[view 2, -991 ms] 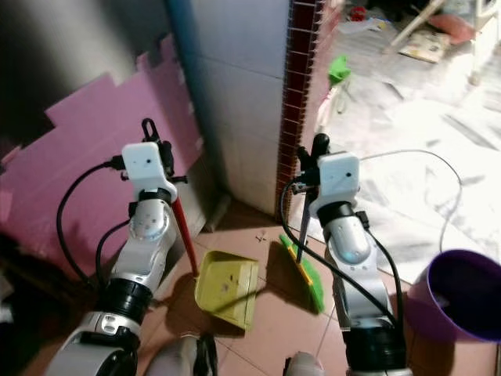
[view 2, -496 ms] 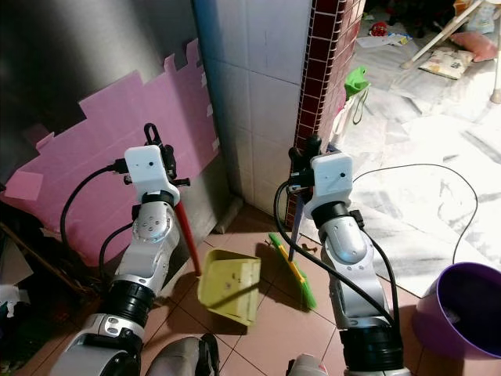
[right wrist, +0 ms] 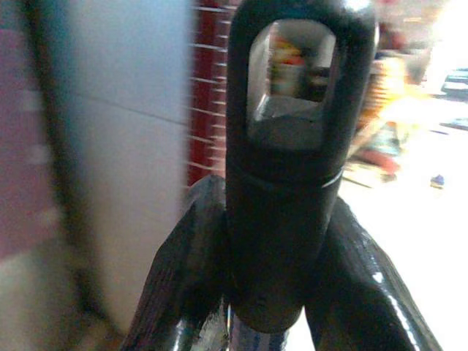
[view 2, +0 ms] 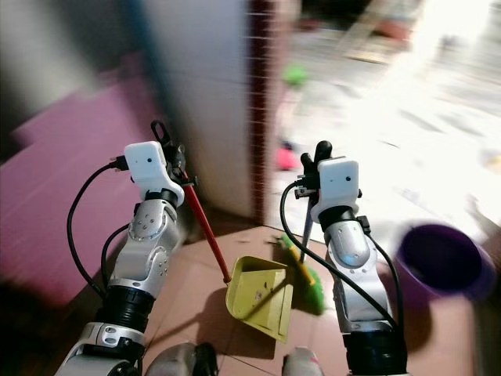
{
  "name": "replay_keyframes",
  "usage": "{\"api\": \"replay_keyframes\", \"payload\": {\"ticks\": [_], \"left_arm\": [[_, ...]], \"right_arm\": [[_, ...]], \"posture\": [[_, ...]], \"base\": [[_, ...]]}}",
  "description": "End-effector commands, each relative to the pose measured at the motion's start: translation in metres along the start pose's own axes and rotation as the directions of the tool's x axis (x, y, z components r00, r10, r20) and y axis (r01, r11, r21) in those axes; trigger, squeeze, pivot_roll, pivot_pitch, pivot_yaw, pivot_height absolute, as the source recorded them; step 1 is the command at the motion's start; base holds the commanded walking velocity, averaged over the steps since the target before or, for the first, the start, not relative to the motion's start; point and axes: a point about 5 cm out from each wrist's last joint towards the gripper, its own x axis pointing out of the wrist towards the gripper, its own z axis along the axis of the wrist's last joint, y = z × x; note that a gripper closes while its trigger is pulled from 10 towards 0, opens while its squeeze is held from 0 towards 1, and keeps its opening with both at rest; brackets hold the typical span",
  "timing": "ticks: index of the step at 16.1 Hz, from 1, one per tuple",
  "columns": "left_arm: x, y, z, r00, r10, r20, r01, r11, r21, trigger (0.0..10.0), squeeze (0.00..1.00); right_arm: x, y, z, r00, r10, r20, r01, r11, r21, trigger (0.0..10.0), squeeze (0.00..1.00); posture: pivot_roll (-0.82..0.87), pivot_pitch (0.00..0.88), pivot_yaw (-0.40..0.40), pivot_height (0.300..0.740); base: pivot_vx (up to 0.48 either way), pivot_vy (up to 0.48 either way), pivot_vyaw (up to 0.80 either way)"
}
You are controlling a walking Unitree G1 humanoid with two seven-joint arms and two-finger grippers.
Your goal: Sweep floor
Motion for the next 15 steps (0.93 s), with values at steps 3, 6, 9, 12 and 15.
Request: {"api": "replay_keyframes", "payload": {"ticks": [3,6,9,12,15], "left_arm": [[-0.0003,-0.0056,0.0125,1.0,-0.029,0.006,0.029,0.996,-0.083,10.0,0.0],[0.0009,-0.0096,0.0147,0.993,-0.089,-0.072,0.079,0.989,-0.128,10.0,0.0],[0.0023,-0.0074,0.0117,0.987,-0.135,-0.087,0.11,0.964,-0.242,10.0,0.0],[0.0026,-0.0071,0.0123,0.978,-0.175,-0.113,0.148,0.966,-0.213,10.0,0.0],[0.0058,-0.0023,0.0144,0.981,-0.157,-0.116,0.127,0.965,-0.229,10.0,0.0]], "right_arm": [[0.003,-0.0028,0.0026,1.0,-0.021,0.003,0.021,1.0,-0.022,10.0,0.0],[0.0033,-0.0033,0.0008,1.0,-0.029,-0.009,0.029,0.999,-0.017,10.0,0.0],[0.0033,-0.0038,-0.0018,0.999,-0.034,-0.022,0.033,0.999,-0.016,10.0,0.0],[0.0024,-0.0028,-0.0039,0.999,-0.03,-0.033,0.03,1.0,-0.006,10.0,0.0],[0.0018,-0.0015,-0.0066,0.999,-0.021,-0.045,0.02,1.0,-0.002,10.0,0.0]], "posture": [[-0.13,0.0,0.092,0.74],[-0.13,0.0,0.095,0.74],[-0.14,0.0,0.098,0.74],[-0.13,0.0,0.101,0.74],[-0.13,0.0,0.099,0.74]], "base": [[0.0,0.0,-0.77],[0.0,0.0,-0.37],[0.0,0.0,0.0],[0.0,0.0,0.0],[0.0,0.0,0.0]]}}
